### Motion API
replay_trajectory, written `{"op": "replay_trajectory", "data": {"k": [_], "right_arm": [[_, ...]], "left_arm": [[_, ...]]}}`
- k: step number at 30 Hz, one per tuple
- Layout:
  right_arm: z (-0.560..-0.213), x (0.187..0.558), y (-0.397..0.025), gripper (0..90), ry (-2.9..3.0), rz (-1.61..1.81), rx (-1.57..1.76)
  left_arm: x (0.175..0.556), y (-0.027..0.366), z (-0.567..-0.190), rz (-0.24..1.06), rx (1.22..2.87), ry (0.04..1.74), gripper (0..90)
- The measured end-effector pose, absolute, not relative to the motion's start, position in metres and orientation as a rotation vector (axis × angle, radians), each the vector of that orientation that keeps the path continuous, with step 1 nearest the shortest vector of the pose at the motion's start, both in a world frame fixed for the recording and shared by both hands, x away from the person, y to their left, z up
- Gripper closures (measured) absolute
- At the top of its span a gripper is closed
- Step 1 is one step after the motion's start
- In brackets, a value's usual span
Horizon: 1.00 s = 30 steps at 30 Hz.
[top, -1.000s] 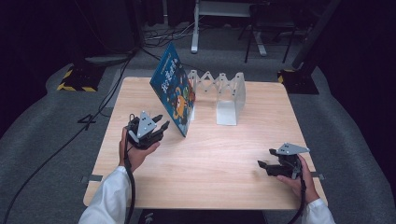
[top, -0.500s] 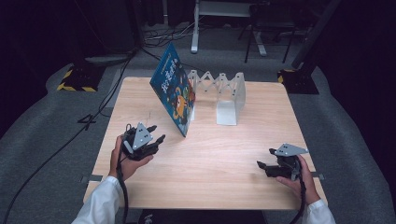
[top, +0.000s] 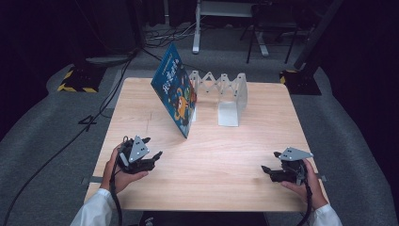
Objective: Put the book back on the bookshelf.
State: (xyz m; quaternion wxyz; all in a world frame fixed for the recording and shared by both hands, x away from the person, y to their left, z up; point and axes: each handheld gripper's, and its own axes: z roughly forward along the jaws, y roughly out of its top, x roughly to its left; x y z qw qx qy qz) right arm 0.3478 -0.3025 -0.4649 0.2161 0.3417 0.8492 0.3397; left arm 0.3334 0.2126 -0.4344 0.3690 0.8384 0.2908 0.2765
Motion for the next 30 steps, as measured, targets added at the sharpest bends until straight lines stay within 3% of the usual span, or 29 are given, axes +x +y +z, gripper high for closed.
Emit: {"op": "replay_trajectory", "data": {"k": [14,30], "right_arm": [[-0.47,0.334,-0.325,21.9,2.342,0.929,0.947],[-0.489,0.321,-0.373,19.8,2.258,0.93,1.119]], "left_arm": [[0.311,0.233,-0.46,0.612,2.218,0.787,19.7],[0.298,0.257,-0.485,0.543,2.238,0.865,18.6]]}}
